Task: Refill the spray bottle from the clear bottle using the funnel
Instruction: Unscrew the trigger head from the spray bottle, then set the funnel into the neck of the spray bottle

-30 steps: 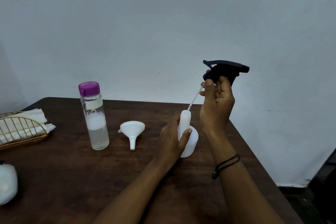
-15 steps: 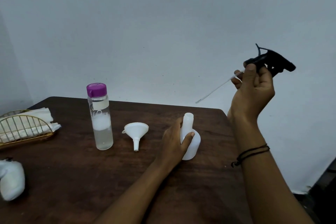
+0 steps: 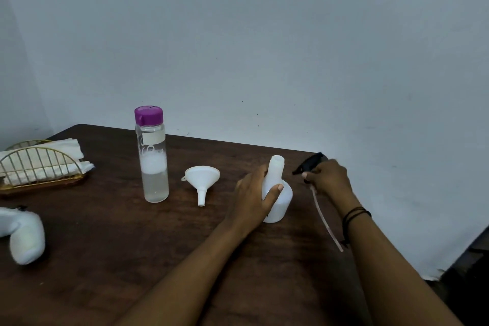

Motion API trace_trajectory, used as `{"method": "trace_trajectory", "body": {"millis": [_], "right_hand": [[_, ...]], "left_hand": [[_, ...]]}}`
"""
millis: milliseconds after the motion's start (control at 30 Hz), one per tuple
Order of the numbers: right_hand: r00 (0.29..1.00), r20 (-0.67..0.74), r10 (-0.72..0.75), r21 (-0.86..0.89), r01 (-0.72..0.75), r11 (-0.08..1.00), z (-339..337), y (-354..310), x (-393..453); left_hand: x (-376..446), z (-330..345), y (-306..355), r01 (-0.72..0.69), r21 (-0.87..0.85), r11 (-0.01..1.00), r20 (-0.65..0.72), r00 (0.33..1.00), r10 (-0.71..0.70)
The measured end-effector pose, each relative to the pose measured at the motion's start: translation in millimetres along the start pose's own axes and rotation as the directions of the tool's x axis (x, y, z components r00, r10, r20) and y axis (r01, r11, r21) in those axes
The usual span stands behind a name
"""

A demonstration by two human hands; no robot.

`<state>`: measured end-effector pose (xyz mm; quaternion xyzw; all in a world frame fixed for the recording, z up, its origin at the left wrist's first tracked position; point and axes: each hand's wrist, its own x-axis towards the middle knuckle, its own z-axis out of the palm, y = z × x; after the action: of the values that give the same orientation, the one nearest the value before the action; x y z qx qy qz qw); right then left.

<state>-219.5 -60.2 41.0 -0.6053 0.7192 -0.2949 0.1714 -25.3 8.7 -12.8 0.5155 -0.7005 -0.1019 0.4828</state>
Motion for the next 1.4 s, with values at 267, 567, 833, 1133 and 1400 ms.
{"method": "trace_trajectory", "body": {"millis": [267, 567, 833, 1133, 1400], "right_hand": [[0.969, 0.153, 0.193, -0.092, -0.181, 0.979, 22.4, 2.3, 4.4], [0.991, 0.076, 0.11, -0.142, -0.098, 0.985, 24.8, 2.3, -12.9], [0.961, -0.231, -0.154, -0.088, 0.137, 0.987, -7.5, -36.6, -47.1], [0.537, -0.68, -0.499, 0.124, 0.755, 0.644, 21.9, -113.8, -127.3], [0.866, -0.13, -0.483, 0.199, 0.5, 0.843, 111.5, -129.1, -122.0]], "left_hand": [[0.1, 2.1, -5.3, 0.023, 0.04, 0.999, 0.022, 0.999, -0.024], [-2.1, 2.1, -7.1, 0.027, 0.048, 0.999, 0.02, 0.999, -0.028], [3.0, -11.2, -3.6, 0.053, 0.009, 0.999, -0.014, 0.999, -0.052], [17.0, -62.8, -9.4, 0.063, -0.182, 0.981, -0.361, 0.924, -0.126], [-10.2, -100.6, -41.0, 0.325, 0.018, 0.946, -0.328, 0.895, -0.301]]}}
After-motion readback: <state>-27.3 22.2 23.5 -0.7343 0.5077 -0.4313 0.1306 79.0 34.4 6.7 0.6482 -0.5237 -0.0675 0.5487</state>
